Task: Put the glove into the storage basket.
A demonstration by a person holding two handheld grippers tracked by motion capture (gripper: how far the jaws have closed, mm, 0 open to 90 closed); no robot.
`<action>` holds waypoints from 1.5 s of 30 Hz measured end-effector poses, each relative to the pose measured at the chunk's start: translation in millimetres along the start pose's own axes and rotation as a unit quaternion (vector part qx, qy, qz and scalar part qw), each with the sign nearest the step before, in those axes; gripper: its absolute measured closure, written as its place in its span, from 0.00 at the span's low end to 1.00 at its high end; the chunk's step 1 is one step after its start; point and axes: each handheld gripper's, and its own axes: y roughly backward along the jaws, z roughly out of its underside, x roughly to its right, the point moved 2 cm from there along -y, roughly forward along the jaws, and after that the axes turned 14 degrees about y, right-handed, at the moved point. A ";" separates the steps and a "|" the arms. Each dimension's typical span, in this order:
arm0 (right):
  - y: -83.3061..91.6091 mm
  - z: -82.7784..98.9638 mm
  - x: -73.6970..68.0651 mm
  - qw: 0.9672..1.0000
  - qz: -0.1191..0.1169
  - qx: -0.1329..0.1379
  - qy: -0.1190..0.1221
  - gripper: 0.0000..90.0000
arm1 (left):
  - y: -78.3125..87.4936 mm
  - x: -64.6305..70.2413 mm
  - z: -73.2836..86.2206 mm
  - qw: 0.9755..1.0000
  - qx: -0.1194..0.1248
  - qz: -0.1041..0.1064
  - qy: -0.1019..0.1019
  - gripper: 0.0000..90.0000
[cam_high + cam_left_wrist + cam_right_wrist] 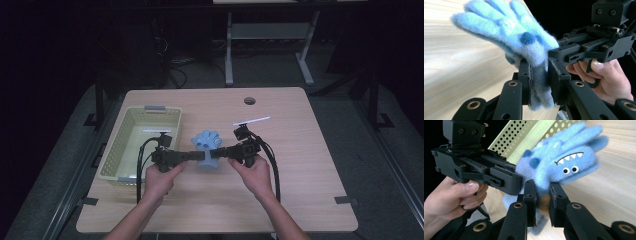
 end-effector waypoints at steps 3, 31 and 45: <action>-3.0 -3.7 -1.9 1.000 -0.003 -0.001 0.002 0.86 | 4.7 -1.8 -0.8 1.000 0.003 -0.001 -0.003 0.81; -39.6 -35.3 -20.9 0.999 -0.027 -0.013 0.025 0.86 | 51.4 -13.8 -7.1 0.999 0.034 -0.011 0.001 0.81; -61.0 -47.9 -28.6 0.999 -0.041 -0.013 0.027 0.87 | 73.1 -21.8 -10.2 0.999 0.047 -0.020 0.005 0.81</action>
